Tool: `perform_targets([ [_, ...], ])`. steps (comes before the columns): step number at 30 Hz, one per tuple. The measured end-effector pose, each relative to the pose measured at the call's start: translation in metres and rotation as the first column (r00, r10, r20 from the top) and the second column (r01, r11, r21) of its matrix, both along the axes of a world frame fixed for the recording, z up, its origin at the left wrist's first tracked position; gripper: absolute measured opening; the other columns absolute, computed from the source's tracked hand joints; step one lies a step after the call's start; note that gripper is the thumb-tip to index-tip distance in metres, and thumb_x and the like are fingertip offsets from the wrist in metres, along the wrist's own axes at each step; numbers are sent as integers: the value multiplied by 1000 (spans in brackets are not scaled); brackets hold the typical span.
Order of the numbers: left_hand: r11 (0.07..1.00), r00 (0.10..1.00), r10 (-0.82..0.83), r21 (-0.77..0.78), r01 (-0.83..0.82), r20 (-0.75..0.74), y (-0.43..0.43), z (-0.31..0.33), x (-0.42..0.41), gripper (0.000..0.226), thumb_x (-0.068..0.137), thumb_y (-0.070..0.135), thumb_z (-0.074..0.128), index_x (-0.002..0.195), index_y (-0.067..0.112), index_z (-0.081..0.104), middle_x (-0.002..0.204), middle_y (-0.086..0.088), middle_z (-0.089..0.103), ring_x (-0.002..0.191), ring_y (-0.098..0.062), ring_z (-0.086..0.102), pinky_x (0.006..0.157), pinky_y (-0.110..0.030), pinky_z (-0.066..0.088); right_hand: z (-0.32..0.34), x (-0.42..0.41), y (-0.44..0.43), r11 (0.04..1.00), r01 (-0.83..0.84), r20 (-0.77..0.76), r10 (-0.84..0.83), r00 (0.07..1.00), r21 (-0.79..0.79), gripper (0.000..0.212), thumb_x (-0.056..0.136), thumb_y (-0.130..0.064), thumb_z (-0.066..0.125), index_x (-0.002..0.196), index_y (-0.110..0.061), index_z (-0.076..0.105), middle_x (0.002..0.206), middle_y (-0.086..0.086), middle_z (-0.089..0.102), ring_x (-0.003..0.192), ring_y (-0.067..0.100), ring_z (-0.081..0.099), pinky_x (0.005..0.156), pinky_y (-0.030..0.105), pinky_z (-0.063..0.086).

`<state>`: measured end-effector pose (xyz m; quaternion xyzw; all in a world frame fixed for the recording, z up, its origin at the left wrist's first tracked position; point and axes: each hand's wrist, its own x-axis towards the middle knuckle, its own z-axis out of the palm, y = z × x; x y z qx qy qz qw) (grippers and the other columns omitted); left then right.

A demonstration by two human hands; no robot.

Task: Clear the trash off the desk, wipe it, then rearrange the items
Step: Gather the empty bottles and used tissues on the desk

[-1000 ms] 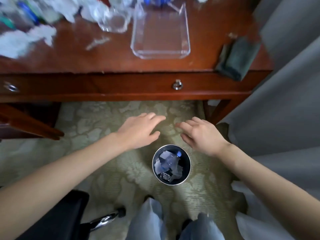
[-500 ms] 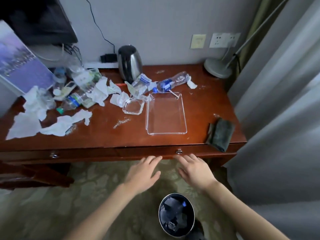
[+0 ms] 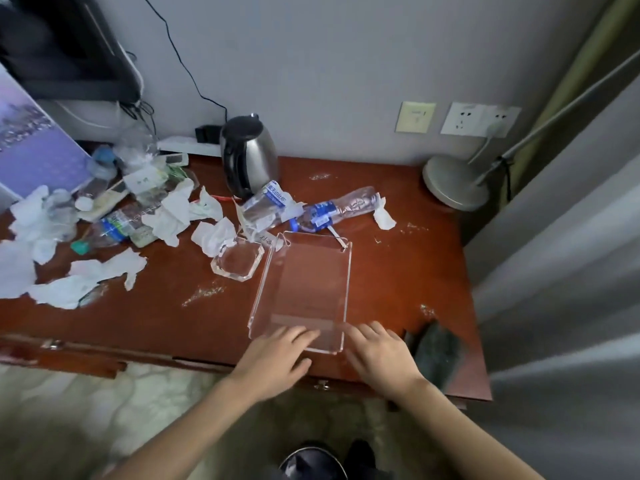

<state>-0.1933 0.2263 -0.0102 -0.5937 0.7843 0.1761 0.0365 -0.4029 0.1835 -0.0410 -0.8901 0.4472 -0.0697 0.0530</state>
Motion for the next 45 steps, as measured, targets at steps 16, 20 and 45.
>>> perform_targets([
  [16,954,991,-135,-272,127,-10,-283,-13,24,54,91,40,46,140,20,37,145,-9,36,126,-29,38,101,-42,32,-21,26,-216,892,451,60,-453,890,44,45,83,-27,50,125,-10,52,119,10,59,104,34,55,83,44,48],
  [20,973,983,-171,-150,178,59,-332,-31,28,76,86,55,49,147,28,13,150,-13,25,127,-32,38,100,-43,35,-39,26,-259,802,578,61,-591,804,151,43,89,-20,54,130,-7,48,133,14,49,121,35,42,102,45,34],
  [45,993,929,109,86,-83,-354,-331,-17,157,71,65,28,83,125,13,49,123,0,45,116,-19,44,93,-23,32,-51,95,-311,876,51,-3,-57,998,480,64,72,-43,74,125,-16,49,125,2,44,116,20,38,90,39,44],
])
